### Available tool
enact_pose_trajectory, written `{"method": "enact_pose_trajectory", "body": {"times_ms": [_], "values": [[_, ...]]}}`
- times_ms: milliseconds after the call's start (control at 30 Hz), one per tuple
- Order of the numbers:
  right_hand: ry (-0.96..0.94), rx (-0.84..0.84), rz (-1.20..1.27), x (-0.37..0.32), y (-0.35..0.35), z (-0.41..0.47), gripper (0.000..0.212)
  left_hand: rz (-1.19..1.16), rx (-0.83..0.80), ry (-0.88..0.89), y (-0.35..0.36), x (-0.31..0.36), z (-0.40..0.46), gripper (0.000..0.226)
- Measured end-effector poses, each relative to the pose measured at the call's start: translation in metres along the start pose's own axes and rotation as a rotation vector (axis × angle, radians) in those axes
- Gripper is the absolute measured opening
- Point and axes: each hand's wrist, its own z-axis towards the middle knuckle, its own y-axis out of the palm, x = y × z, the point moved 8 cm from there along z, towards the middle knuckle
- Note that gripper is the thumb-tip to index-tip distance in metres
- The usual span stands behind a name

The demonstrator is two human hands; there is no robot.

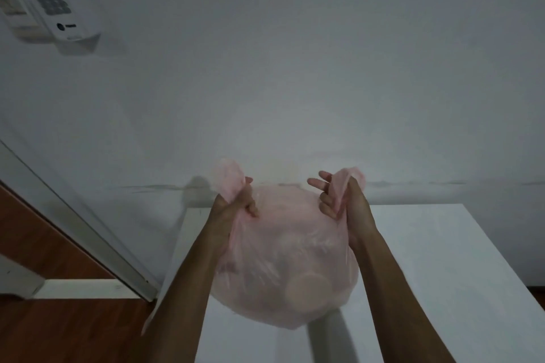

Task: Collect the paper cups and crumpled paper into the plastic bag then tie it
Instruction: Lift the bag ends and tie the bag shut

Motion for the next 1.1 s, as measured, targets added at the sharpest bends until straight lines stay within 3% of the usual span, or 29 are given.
{"method": "enact_pose_trajectory", "body": {"times_ms": [67, 100, 200, 267, 367, 433, 533, 600, 667, 733, 767, 867, 933, 1000, 1100], "values": [[0.006, -0.059, -0.035, 0.005, -0.005, -0.004, 0.048, 0.174, -0.083, 0.01, -0.007, -0.01, -0.001, 0.084], [-0.033, -0.08, -0.137, 0.004, -0.008, -0.008, 0.054, 0.299, -0.107, 0.004, -0.009, -0.013, -0.002, 0.087], [-0.088, -0.164, -0.463, 0.008, -0.008, -0.02, 0.079, 0.566, -0.087, 0.005, -0.013, -0.022, -0.005, 0.061], [-0.078, -0.159, -0.636, 0.017, -0.003, -0.022, 0.069, 0.612, -0.055, -0.023, -0.014, -0.031, -0.008, 0.048], [-0.127, -0.02, -1.083, 0.028, -0.009, -0.016, 0.063, 0.603, 0.014, -0.076, -0.015, -0.044, -0.015, 0.054], [-0.122, 0.061, -1.283, 0.034, -0.023, -0.011, 0.061, 0.811, 0.013, -0.059, -0.014, -0.048, -0.014, 0.049], [-0.152, -0.009, -1.365, 0.042, -0.032, -0.006, 0.07, 1.205, -0.163, -0.036, -0.01, -0.069, -0.008, 0.058], [-0.185, -0.038, -1.357, 0.042, -0.032, -0.006, 0.069, 1.31, -0.25, -0.038, -0.011, -0.082, -0.003, 0.063], [-0.22, -0.046, -1.335, 0.039, -0.029, -0.01, 0.058, 1.207, -0.256, -0.039, -0.008, -0.079, -0.004, 0.047], [-0.278, -0.052, -1.264, 0.03, -0.026, -0.016, 0.025, 0.946, -0.135, -0.056, -0.011, -0.066, -0.007, 0.025], [-0.317, -0.044, -1.205, 0.023, -0.024, -0.017, 0.016, 0.814, -0.043, -0.088, -0.015, -0.059, -0.009, 0.026], [-0.255, 0.025, -0.855, 0.009, -0.024, -0.025, 0.021, 0.457, 0.141, -0.097, -0.021, -0.033, -0.013, 0.012], [-0.183, 0.06, -0.555, 0.004, -0.016, -0.031, 0.019, 0.192, 0.051, -0.118, -0.007, -0.02, -0.014, 0.014], [-0.117, 0.073, -0.281, 0.003, -0.005, -0.033, 0.014, -0.021, 0.007, -0.232, 0.0, -0.02, -0.016, 0.034], [0.033, -0.003, 0.123, 0.016, 0.01, -0.027, 0.022, -0.305, 0.114, -0.24, -0.002, -0.019, -0.012, 0.04]]}}
